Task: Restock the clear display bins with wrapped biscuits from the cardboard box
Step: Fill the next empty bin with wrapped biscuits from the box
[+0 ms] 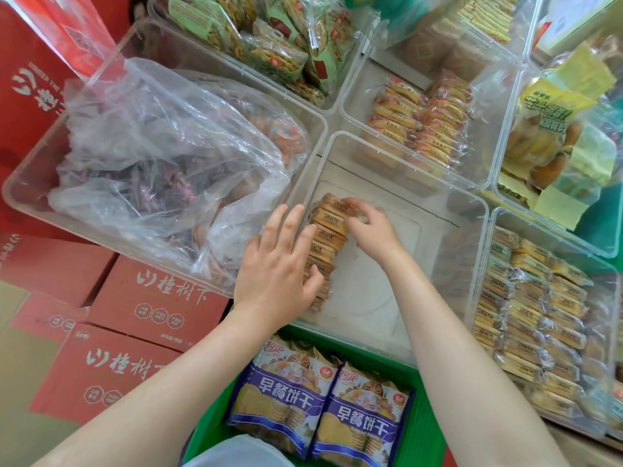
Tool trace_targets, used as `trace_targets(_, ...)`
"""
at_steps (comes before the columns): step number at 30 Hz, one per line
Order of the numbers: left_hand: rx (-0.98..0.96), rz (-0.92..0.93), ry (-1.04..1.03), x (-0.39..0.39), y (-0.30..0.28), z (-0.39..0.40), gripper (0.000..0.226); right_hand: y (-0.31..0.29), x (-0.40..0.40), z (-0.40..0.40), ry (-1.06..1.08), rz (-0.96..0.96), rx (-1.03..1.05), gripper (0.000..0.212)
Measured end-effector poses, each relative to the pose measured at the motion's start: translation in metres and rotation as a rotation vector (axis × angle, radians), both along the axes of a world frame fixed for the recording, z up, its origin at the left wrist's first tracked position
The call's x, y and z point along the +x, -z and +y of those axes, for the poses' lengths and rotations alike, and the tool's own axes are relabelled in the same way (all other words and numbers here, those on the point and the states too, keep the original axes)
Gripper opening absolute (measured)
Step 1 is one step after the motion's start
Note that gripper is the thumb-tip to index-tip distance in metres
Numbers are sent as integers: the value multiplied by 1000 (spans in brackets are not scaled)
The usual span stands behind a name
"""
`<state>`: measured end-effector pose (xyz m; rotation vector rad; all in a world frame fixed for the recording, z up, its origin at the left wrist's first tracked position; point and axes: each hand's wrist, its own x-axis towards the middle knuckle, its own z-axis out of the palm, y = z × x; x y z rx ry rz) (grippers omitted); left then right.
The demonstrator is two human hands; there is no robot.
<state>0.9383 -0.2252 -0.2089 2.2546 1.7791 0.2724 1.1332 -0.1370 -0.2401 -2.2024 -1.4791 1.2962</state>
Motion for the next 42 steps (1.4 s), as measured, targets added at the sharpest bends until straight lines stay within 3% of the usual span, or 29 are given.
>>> trace_targets(5,10,-10,-8,1,0,0,60,8,-34,-21,-95,-88,-8,65)
trace_targets(15,19,-42,-9,1,2,1,55,-6,-49,-33,-96,-147,36,84)
trace_targets(21,-187,48,49,-4,-14,1,61,-54,-26,-80,-114,-147,28,65)
trace_targets(24,-206,79,48,9,-31,-16,55,-88,8,-115,-72,-109,122,43)
trace_targets(27,-129,-86,123,53,-60,-61,44,-131,51,-164,10,-55,236,22)
trace_targets(30,-283,-260,283,119,-94,-110,33,-180,102,-225,125,-57,403,21)
trace_targets(33,-439,-301,501,185,-118,-154,25,-227,159,-290,287,-82,617,20)
trace_targets(36,-387,-288,692,258,-138,-211,26,-257,231,-363,490,-167,776,21)
trace_targets(39,-226,-443,801,329,-155,-277,29,-266,312,-435,602,-252,745,21)
trace_targets(42,-87,-540,881,394,-161,-327,37,-251,385,-487,606,-284,518,21)
